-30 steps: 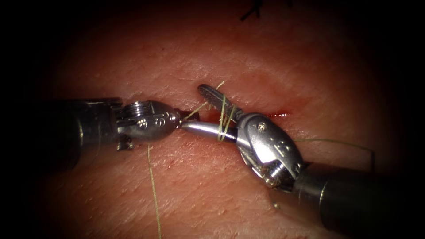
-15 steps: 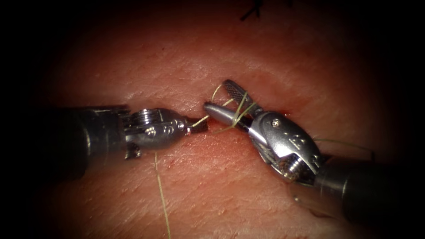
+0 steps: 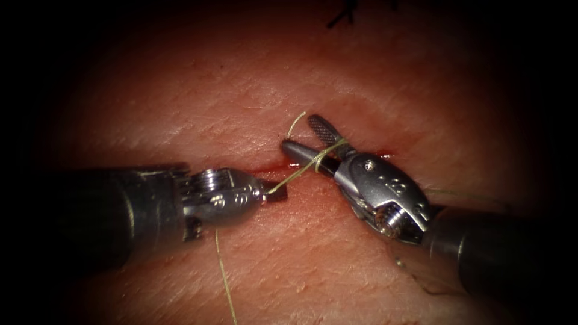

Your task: Wound Closure

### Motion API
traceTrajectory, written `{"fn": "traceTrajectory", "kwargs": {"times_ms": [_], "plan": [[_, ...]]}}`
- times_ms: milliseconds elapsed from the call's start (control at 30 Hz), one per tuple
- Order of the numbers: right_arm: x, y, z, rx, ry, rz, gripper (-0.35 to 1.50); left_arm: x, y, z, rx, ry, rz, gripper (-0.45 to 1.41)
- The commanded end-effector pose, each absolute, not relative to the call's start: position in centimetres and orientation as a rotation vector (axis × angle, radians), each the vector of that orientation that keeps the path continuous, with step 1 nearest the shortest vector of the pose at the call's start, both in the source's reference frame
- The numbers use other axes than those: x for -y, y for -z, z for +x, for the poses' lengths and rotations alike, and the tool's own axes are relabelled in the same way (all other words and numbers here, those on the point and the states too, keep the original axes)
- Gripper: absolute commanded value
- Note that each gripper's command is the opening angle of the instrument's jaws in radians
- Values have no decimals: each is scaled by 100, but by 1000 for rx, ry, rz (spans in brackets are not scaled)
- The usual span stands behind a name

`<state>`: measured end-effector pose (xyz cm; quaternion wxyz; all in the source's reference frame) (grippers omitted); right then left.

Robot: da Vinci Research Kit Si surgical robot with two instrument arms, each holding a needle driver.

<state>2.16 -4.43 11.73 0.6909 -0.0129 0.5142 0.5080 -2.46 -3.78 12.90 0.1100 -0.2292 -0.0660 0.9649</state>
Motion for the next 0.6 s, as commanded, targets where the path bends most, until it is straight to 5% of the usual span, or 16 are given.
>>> {"fn": "traceTrajectory", "kwargs": {"times_ms": [33,533,600], "plan": [[443,-1183,226,-1147,-1142,-13,49,376,-1297,-252,193,-2837,-677,-45],[439,-1200,269,-1137,-1166,112,49,373,-1301,-250,195,-2841,-676,-45],[442,-1200,267,-1128,-1150,134,-28,374,-1301,-248,196,-2842,-678,-45]]}}
